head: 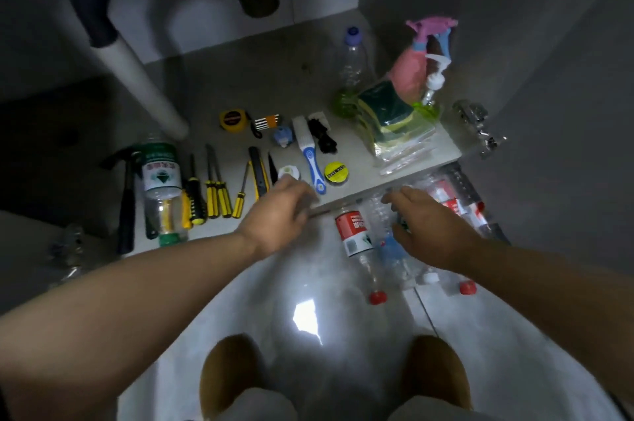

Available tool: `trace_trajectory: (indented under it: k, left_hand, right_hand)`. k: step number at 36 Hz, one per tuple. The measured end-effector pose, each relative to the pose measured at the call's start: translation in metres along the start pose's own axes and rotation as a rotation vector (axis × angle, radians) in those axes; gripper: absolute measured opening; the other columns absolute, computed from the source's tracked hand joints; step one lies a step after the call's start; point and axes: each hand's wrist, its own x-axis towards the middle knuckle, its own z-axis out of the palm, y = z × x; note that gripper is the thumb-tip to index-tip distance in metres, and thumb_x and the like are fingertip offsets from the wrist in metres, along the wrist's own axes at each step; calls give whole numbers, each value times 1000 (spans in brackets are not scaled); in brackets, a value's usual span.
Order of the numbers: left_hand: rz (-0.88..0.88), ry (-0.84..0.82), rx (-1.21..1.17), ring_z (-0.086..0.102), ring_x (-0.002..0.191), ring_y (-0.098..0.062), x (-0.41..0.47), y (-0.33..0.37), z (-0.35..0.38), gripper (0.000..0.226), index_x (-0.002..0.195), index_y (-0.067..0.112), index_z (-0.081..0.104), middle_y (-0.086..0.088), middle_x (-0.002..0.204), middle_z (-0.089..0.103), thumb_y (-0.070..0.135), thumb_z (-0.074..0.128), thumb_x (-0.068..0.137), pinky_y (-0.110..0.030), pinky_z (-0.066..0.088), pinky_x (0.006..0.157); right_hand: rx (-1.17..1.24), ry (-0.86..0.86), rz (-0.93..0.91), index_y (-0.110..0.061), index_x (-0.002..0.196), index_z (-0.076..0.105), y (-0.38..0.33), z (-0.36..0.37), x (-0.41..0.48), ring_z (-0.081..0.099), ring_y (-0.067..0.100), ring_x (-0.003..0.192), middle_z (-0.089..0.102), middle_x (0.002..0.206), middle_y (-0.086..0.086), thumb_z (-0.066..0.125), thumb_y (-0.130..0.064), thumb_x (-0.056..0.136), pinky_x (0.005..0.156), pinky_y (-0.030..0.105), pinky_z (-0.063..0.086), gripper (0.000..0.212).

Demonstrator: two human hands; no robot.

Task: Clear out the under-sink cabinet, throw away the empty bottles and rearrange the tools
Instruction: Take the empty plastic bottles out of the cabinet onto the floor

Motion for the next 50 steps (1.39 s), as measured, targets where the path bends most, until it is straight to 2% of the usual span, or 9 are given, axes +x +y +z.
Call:
trace_trajectory:
  k: [5, 10, 21, 26, 30, 35, 41, 45, 50]
  left_hand:
    - [-443, 413, 194, 53, 114, -40, -24, -76, -46, 45, 126, 16, 56, -18, 128, 49, 24, 71, 84, -46, 49, 94]
    - [-832, 516, 206, 37, 131, -42, -36, -131, -69, 79, 143, 11, 39, -22, 142, 39, 47, 74, 82, -54, 43, 98]
    - [-958, 615, -145, 42, 132, -43, -31, -159, -78, 86, 154, 31, 26, -23, 144, 38, 38, 74, 83, -44, 39, 107]
    - [-620, 777, -578, 57, 121, -24, -25, -111, -67, 82, 148, 23, 42, -13, 139, 50, 20, 80, 76, -32, 45, 109]
    - [-361, 664, -720, 60, 114, -16, -25, -48, -40, 83, 145, 19, 44, -7, 131, 56, 22, 86, 74, -39, 54, 98]
    - [-144, 454, -749, 56, 107, 9, -27, 12, -2, 74, 136, 34, 48, 12, 125, 55, 35, 83, 71, -12, 54, 81]
    - [-104, 18, -850, 68, 90, -2, -17, 48, 40, 50, 121, 29, 59, 8, 101, 69, 37, 85, 79, -26, 60, 79]
    - [-186, -220, -499, 68, 95, -21, -15, 42, 79, 27, 107, 20, 64, 3, 97, 70, 33, 77, 87, -29, 53, 81]
    - [-559, -364, -345, 59, 121, -30, -11, 22, 108, 85, 147, 8, 32, -15, 137, 54, 41, 79, 84, -40, 54, 97]
  right_hand:
    - [-97, -158, -148, -23, 129, 55, -47, -9, 34, 58, 20, 110, 61, 120, 1, 56, -24, 93, 90, 33, 49, 37]
    - [-178, -260, -244, -23, 117, 58, -96, 0, 69, 60, 21, 105, 61, 112, 0, 54, -24, 92, 84, 33, 50, 26]
    - [48, -241, -252, -21, 111, 61, -147, 31, 98, 60, 15, 83, 62, 92, -6, 53, -16, 91, 78, 38, 54, 23]
    - [397, -197, -55, -16, 111, 63, -154, 24, 95, 67, 25, 85, 69, 92, 8, 61, -18, 93, 78, 37, 54, 18]
    - [925, -269, 295, -23, 128, 53, -161, 10, 90, 71, 25, 101, 69, 113, 9, 63, -46, 93, 90, 46, 57, 42]
    - [1165, -212, 332, -25, 130, 55, -133, -15, 75, 74, 23, 98, 75, 112, 3, 62, -44, 95, 75, 36, 61, 41]
    - [891, -345, 431, -34, 122, 63, -43, -49, 30, 73, 23, 101, 75, 112, 0, 72, -45, 87, 87, 40, 59, 38]
    - [560, -381, 595, -24, 107, 64, 16, -44, -9, 73, 29, 91, 73, 105, 14, 73, -50, 85, 87, 49, 58, 36]
    - [318, -345, 709, -24, 107, 52, 54, -10, -27, 68, 22, 88, 66, 101, 2, 74, -52, 81, 70, 37, 60, 45]
